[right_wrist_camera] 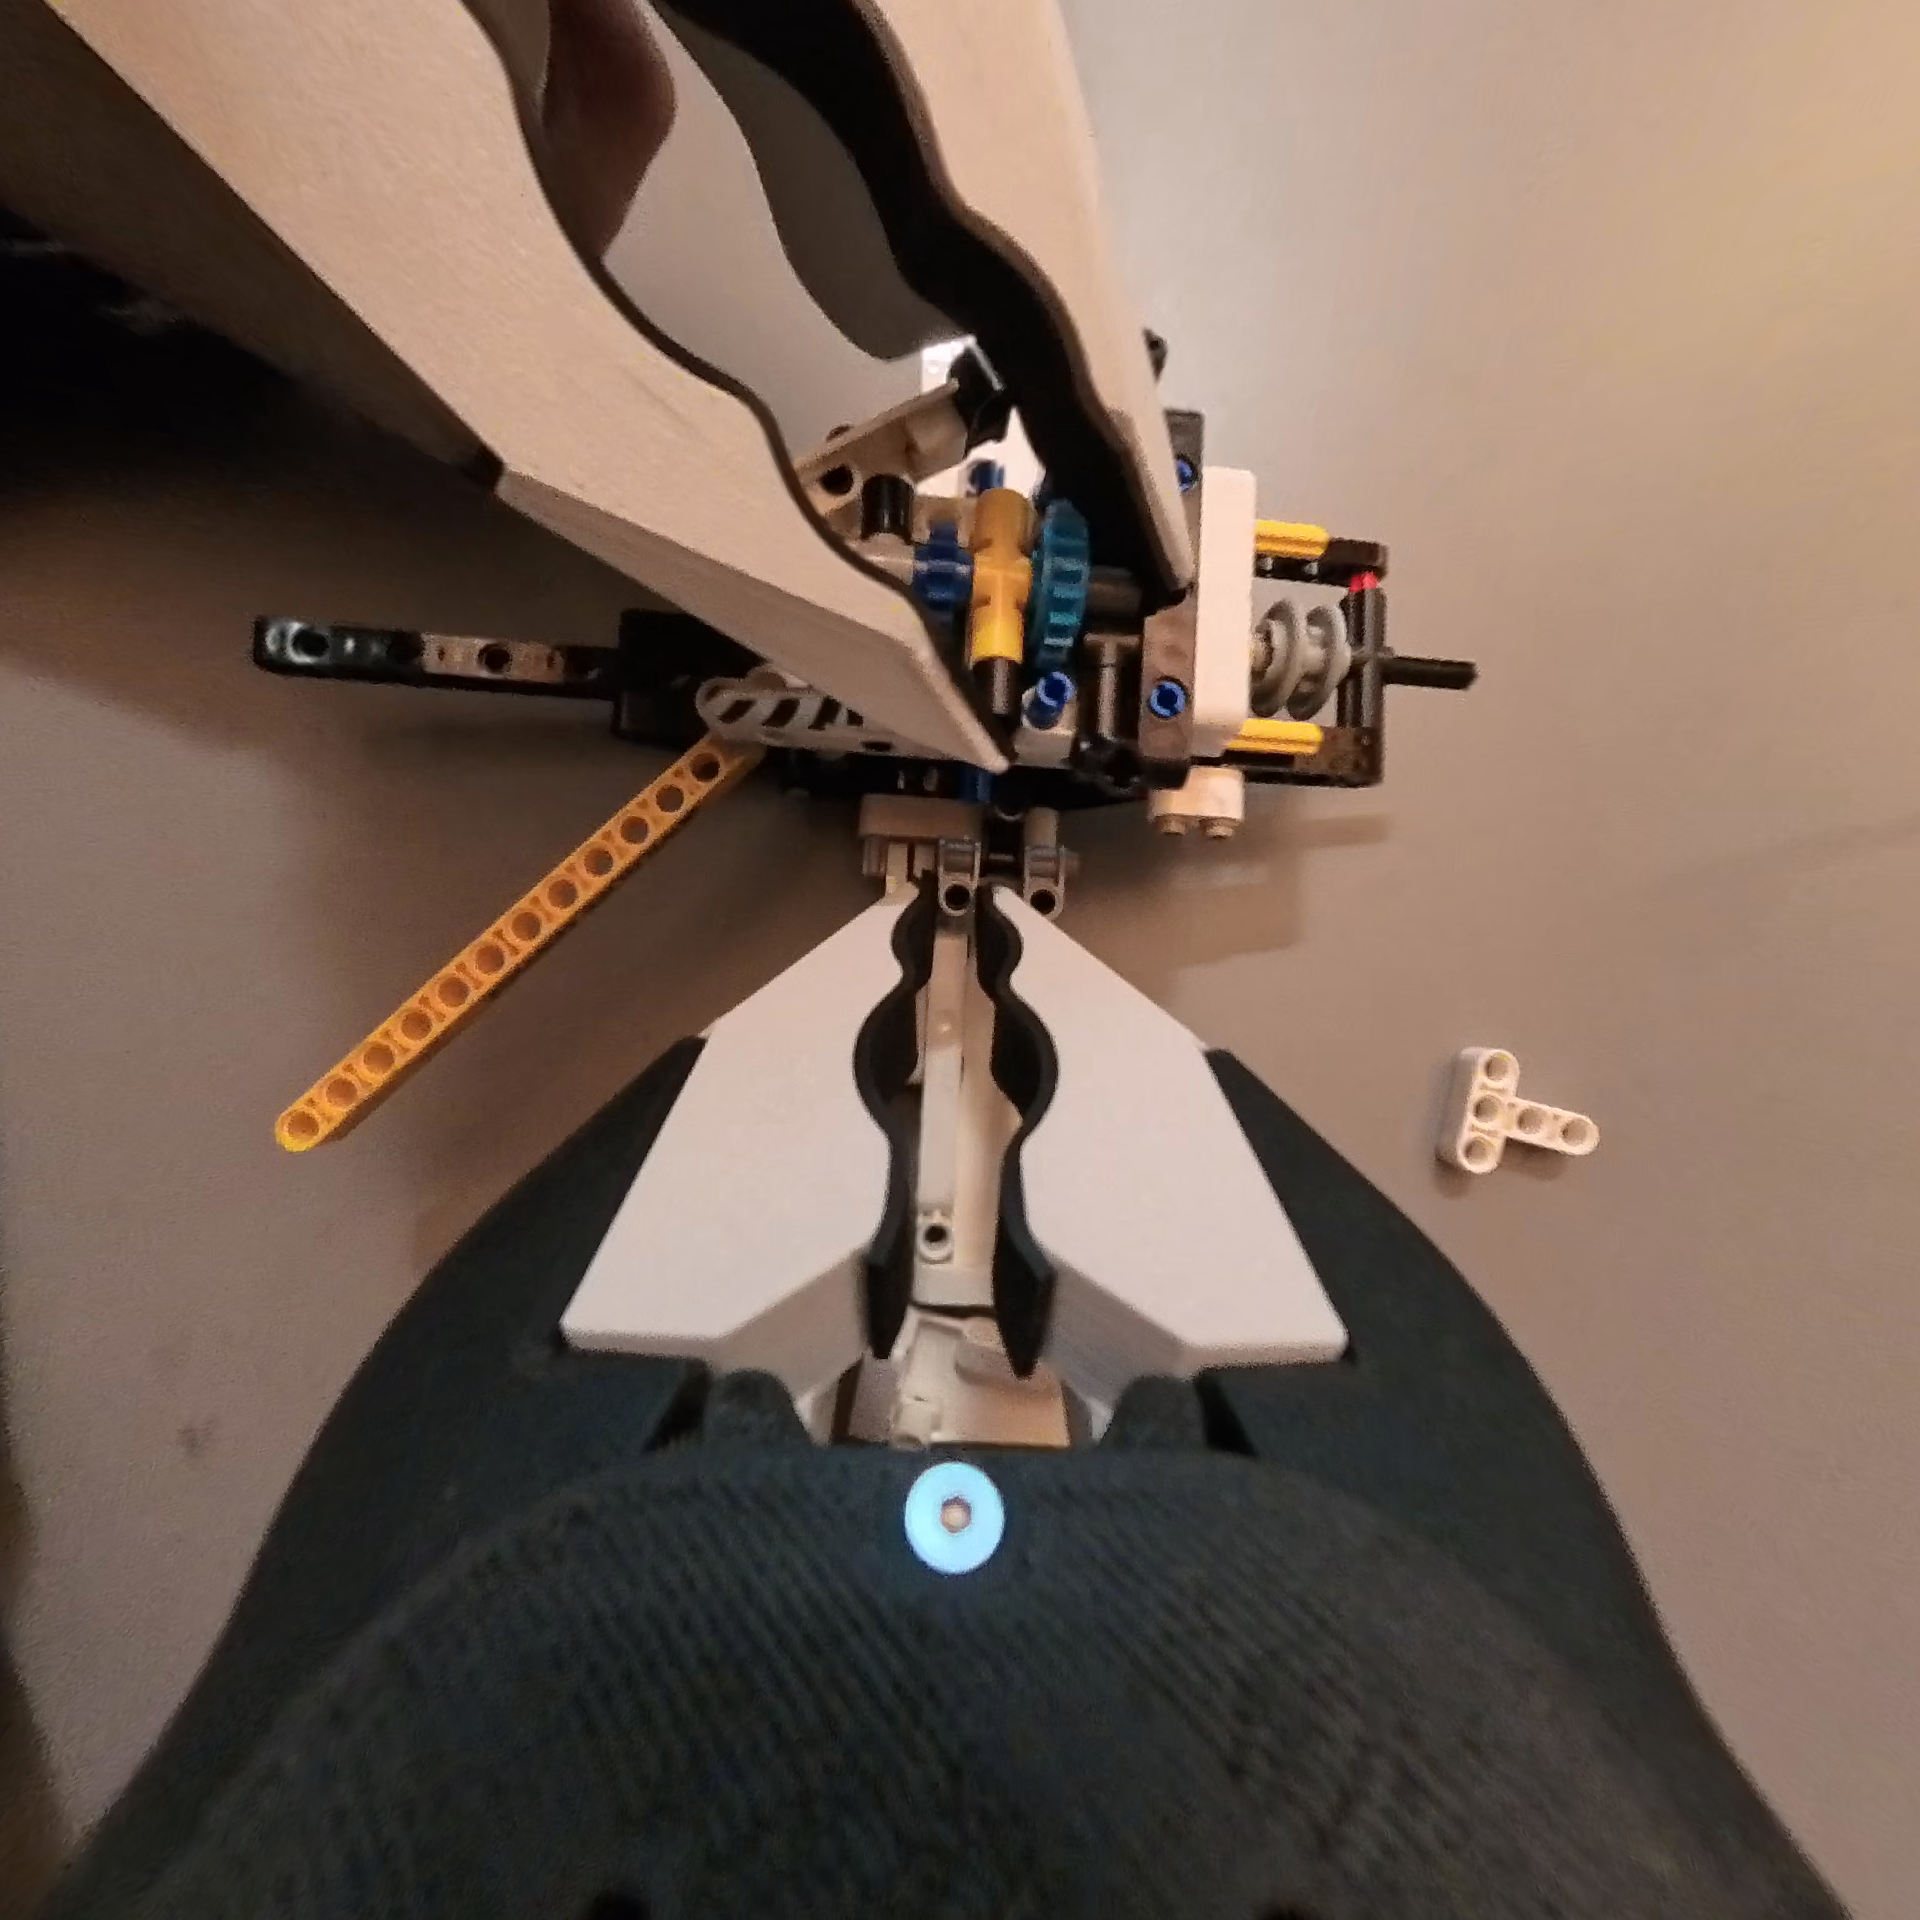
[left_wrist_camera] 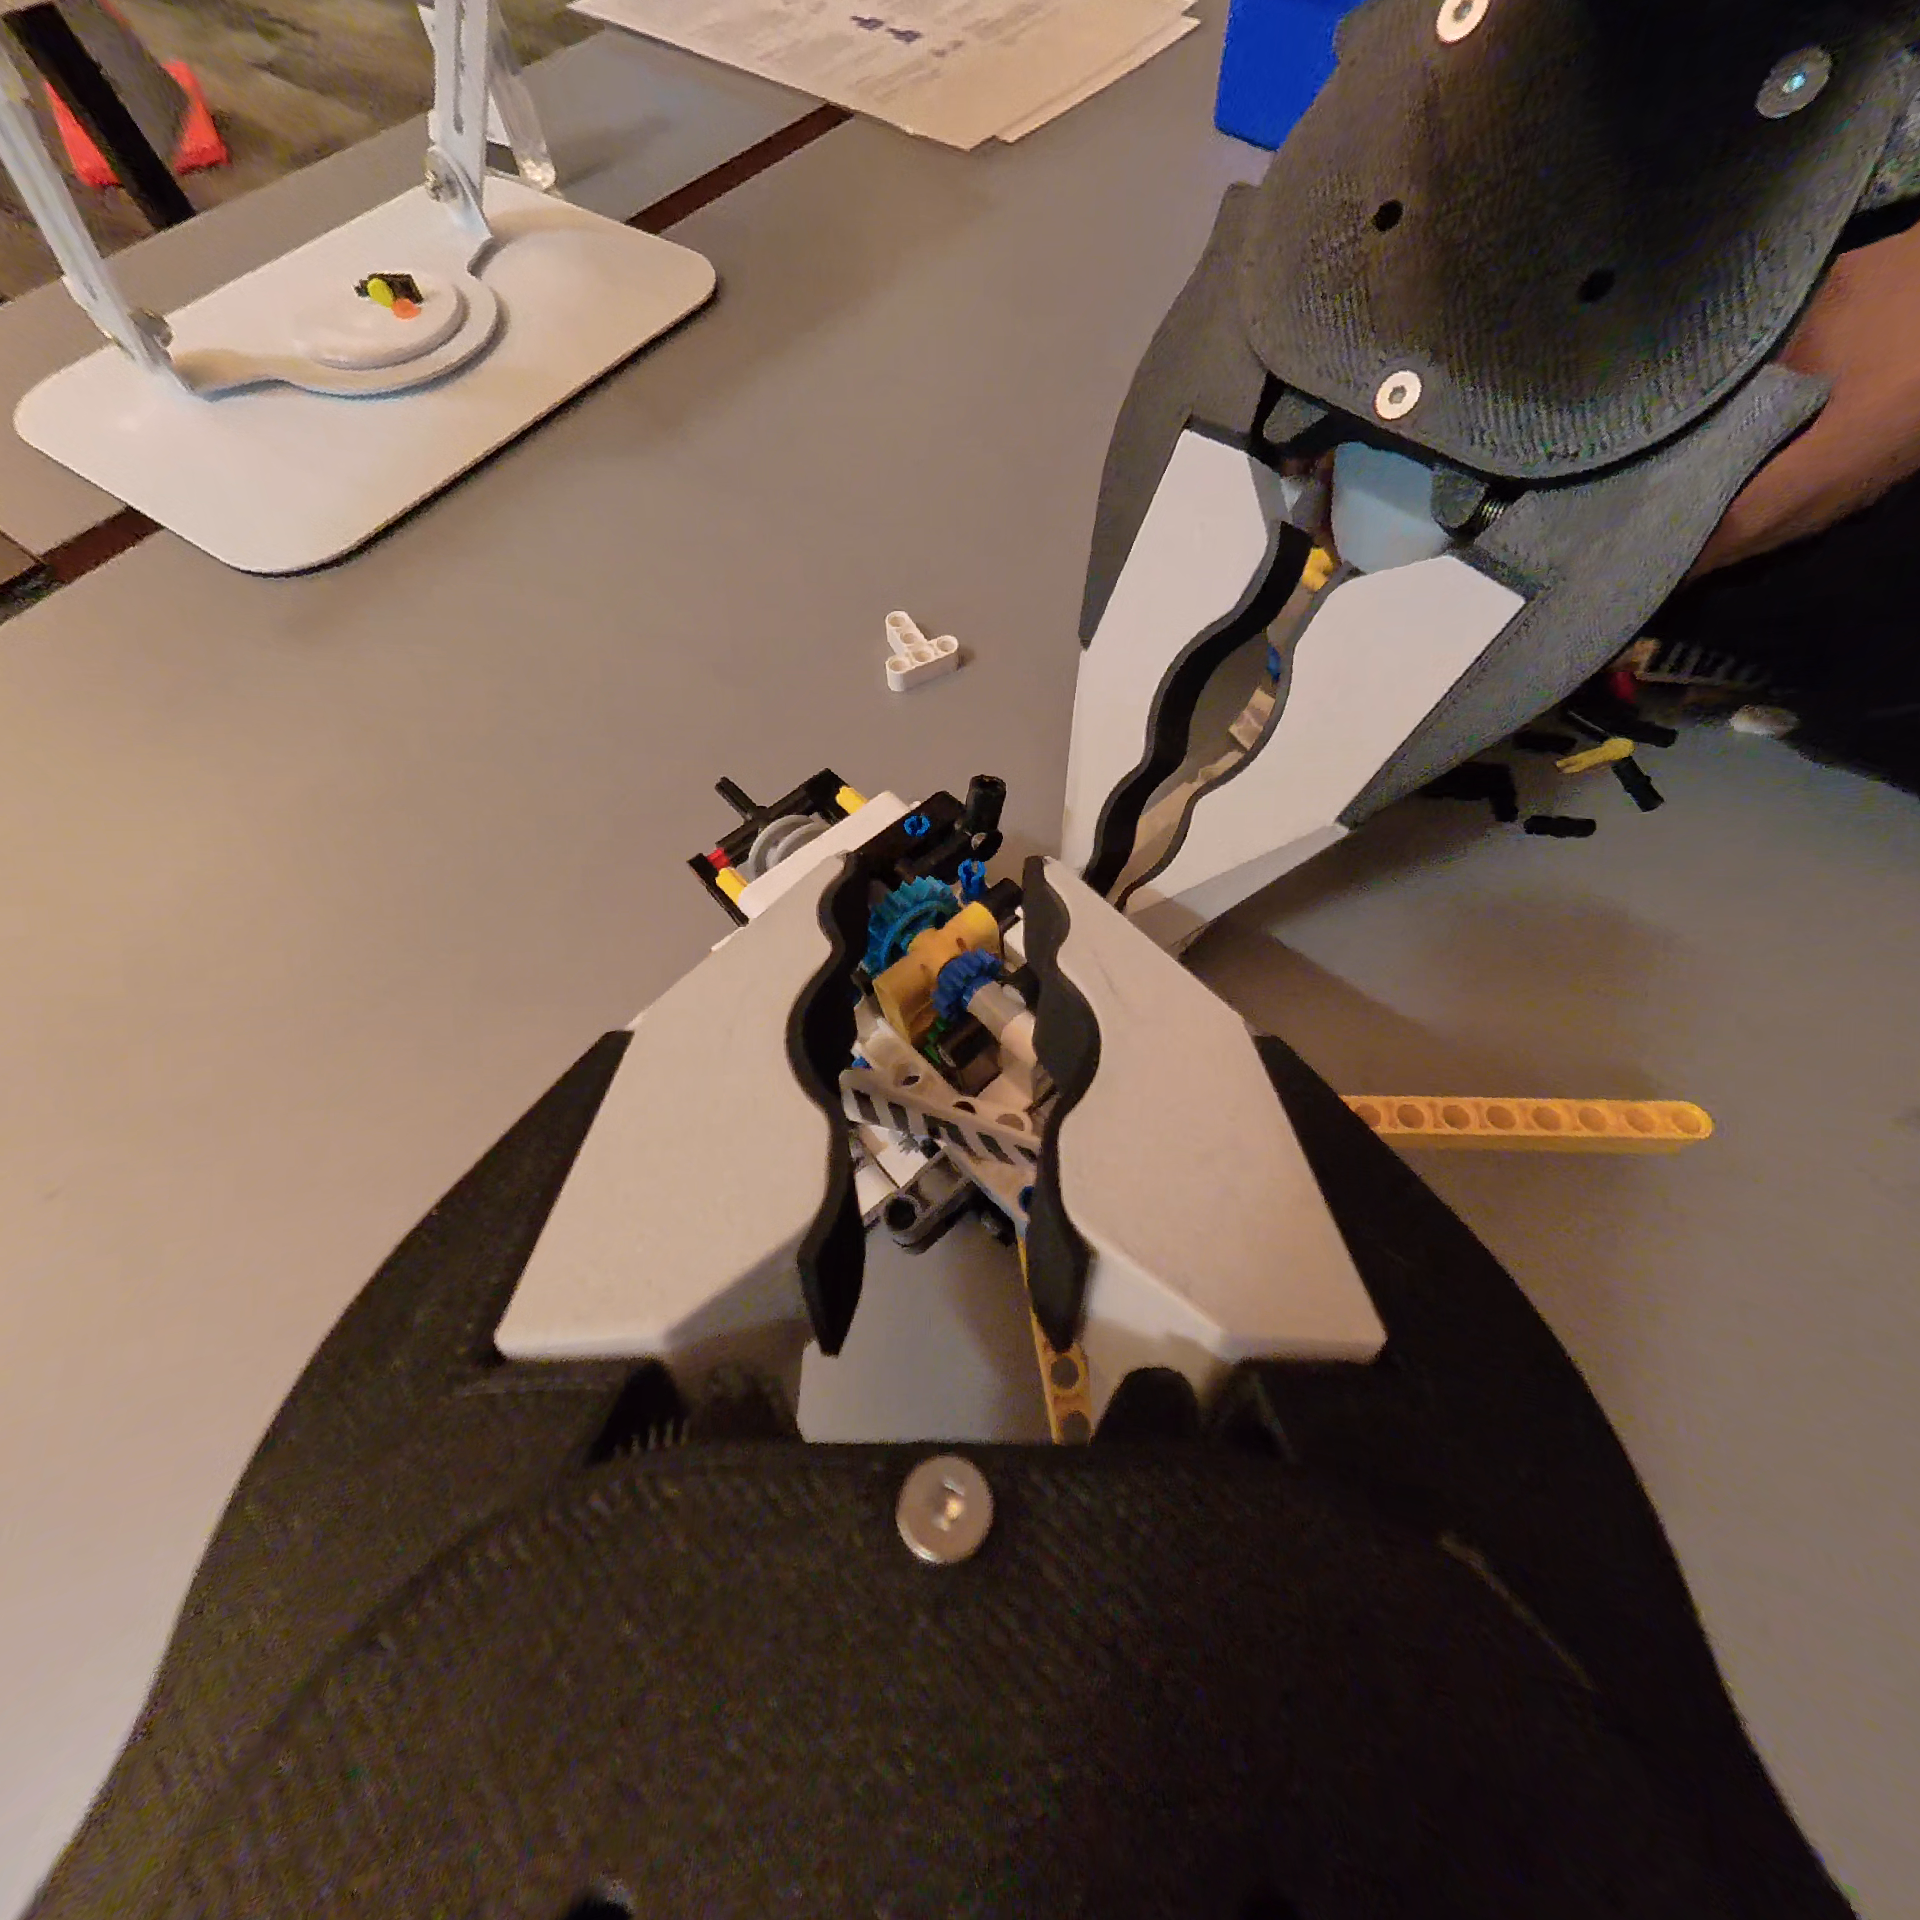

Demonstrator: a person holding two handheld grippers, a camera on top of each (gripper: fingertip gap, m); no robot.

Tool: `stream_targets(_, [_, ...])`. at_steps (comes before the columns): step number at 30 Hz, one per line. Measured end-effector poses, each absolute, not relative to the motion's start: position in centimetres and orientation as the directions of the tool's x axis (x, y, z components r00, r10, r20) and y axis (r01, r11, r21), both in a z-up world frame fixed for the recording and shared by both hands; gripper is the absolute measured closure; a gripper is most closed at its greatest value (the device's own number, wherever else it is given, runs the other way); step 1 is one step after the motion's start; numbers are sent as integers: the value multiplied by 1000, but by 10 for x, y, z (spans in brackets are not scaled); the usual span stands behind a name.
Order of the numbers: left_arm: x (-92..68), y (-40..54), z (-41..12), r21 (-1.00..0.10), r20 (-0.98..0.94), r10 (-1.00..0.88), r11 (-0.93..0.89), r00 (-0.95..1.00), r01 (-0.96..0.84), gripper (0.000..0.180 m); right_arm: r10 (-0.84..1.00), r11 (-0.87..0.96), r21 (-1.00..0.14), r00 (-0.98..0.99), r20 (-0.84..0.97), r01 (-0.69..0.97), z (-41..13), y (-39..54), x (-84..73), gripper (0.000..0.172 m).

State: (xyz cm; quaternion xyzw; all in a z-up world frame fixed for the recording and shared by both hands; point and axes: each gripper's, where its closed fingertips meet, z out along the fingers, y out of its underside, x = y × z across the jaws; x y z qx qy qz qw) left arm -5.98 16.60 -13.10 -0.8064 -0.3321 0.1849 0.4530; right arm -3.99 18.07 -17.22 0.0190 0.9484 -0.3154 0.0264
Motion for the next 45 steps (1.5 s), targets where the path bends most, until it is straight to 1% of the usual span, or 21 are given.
stream_targets(2, [-55,165,-129,-835,57,707,-353,705,422,150,29,801,-596,-997,-65,62,-172,180,-37,166])
stream_targets(3, [-53,164,-127,-825,88,715,-338,693,453,141,31,796,-601,-997,-72,68,-172,179,-35,166])
stream_targets(4, [-53,161,-125,-816,115,736,-313,667,486,128,39,789,-609,-996,-77,78,-172,177,-34,166])
stream_targets(7, [-46,156,-118,-786,177,790,-245,587,568,114,103,771,-621,-990,-97,141,-172,175,-35,166])
stream_targets(8, [-44,154,-117,-786,176,813,-224,555,576,113,128,764,-626,-987,-96,160,-171,175,-35,166])
stream_targets(12, [-33,142,-118,-756,31,888,-279,459,592,113,211,730,-649,-974,-83,214,-171,169,-32,166])
stream_targets(14, [-29,136,-108,-768,-41,909,-294,415,569,112,262,718,-655,-963,-59,236,-170,167,-34,165])
stream_targets(17, [-19,131,-100,-775,-97,922,-306,374,553,108,310,707,-664,-951,-18,243,-170,166,-36,165])
stream_targets(20, [-8,130,-123,-708,-57,922,-308,383,635,113,309,711,-661,-951,-14,241,-170,164,-30,165])
stream_targets(21, [-5,128,-131,-685,-15,923,-290,385,668,122,291,717,-655,-956,-28,238,-170,163,-25,166])
stream_targets(22, [-2,124,-137,-666,26,928,-261,371,699,126,271,720,-652,-961,-53,239,-169,161,-17,166])
stream_targets(23, [0,118,-141,-650,56,935,-233,351,723,126,248,718,-653,-965,-84,241,-168,158,-9,166])
stream_targets(24, [1,114,-143,-640,82,937,-211,339,738,122,230,712,-658,-967,-113,246,-167,155,-1,166])
stream_targets(26, [5,111,-145,-628,117,935,-192,335,754,119,221,705,-664,-967,-127,249,-168,152,7,167])
stream_targets(30, [5,111,-150,-624,93,933,-218,348,750,118,231,696,-680,-969,-90,230,-169,151,9,167])
stream_targets(36, [2,117,-149,-660,69,926,-237,371,713,136,256,708,-674,-966,-35,212,-169,151,5,167])
stream_targets(37, [3,117,-149,-664,67,928,-233,366,711,136,256,710,-672,-966,-34,211,-169,151,5,167])
stream_targets(45, [2,117,-149,-679,71,933,-213,352,703,136,229,693,-673,-964,-134,258,-169,151,7,168])
